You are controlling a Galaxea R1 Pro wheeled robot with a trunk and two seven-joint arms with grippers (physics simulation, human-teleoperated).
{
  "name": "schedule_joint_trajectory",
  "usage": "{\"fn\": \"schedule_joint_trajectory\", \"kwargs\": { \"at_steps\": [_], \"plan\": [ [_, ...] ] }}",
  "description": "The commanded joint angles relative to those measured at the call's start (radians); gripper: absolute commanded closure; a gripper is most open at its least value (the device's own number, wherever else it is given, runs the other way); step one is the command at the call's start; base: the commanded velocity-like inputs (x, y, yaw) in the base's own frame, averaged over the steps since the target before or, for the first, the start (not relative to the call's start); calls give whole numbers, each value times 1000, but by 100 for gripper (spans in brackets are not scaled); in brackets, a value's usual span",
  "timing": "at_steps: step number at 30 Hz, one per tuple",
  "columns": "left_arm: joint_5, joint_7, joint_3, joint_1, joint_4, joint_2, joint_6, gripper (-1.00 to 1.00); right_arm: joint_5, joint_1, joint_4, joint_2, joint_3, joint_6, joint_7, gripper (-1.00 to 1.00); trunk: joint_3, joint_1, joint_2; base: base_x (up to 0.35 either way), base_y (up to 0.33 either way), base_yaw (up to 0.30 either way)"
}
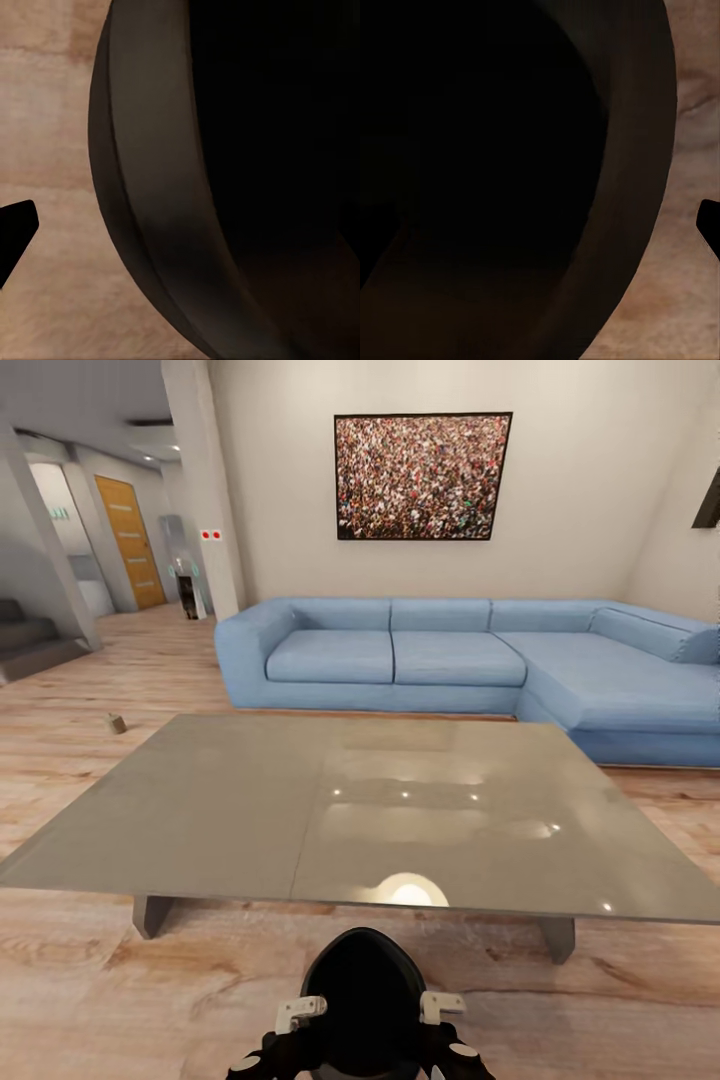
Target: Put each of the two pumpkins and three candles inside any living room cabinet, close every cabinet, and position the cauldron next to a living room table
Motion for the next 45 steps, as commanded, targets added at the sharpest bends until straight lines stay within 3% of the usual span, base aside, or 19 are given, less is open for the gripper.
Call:
{"fn": "schedule_joint_trajectory", "kwargs": {
  "at_steps": [1,20,45],
  "plan": [
    [11,1,-3,0,-2,1,6,-100,-10,0,-2,-1,8,4,-6,-100,3,-1,0,0,0,0],
    [16,4,8,0,-2,2,51,-100,-10,0,-2,-1,8,4,-5,-100,77,-9,4,-51,0,0],
    [13,4,9,0,-4,2,51,-100,-12,0,-2,-1,8,2,0,-100,155,-105,179,-59,0,0]
  ]
}}
